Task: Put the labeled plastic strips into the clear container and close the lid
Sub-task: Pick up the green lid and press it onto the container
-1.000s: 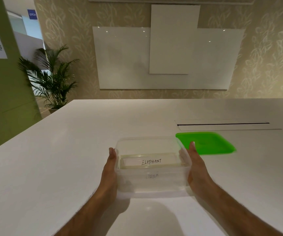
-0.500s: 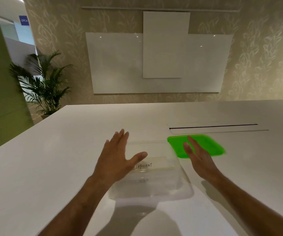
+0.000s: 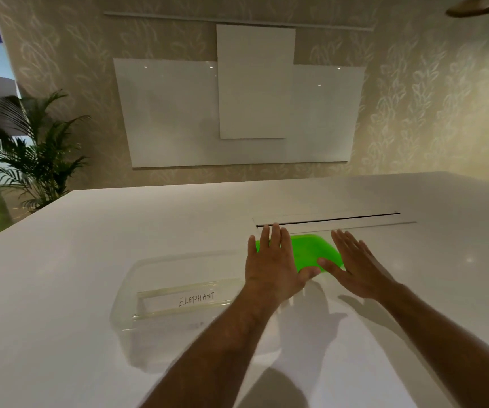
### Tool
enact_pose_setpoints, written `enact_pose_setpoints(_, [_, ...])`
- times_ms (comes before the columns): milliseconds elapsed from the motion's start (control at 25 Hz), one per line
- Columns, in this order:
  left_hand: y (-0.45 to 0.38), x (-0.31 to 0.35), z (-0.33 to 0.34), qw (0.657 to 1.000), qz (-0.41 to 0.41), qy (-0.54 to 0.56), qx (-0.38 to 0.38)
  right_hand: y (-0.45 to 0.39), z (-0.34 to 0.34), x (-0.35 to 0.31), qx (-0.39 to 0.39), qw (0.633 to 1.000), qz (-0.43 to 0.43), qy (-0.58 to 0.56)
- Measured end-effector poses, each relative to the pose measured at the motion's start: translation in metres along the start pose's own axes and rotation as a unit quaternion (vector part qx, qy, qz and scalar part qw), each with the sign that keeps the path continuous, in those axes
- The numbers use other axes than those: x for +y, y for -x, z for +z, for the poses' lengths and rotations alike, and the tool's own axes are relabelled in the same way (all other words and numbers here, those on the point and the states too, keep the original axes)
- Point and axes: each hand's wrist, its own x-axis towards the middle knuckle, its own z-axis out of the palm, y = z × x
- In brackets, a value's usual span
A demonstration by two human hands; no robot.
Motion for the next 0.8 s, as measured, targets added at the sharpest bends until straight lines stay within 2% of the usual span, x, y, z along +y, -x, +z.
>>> enact_pose_setpoints(240, [-0.015,0.026,0.034,0.997,-0.056,0.038,-0.028,-0.004,0.001,0.029,-0.019,0.999,0.031,-0.003])
enact_pose_setpoints(440, [-0.026,0.026,0.067,0.983,-0.131,0.102,-0.073,-0.019,0.019,0.042,-0.047,0.992,0.094,-0.073])
enact_pose_setpoints(560, [-0.031,0.023,0.083,0.955,-0.224,0.177,-0.074,-0.023,0.032,0.043,-0.054,0.979,0.124,-0.149])
enact_pose_setpoints(680, [-0.039,0.018,0.090,0.917,-0.322,0.225,-0.066,-0.022,0.040,0.046,-0.072,0.950,0.150,-0.263])
enact_pose_setpoints(800, [-0.044,0.016,0.093,0.906,-0.350,0.230,-0.066,-0.028,0.047,0.046,-0.021,0.965,0.137,-0.222])
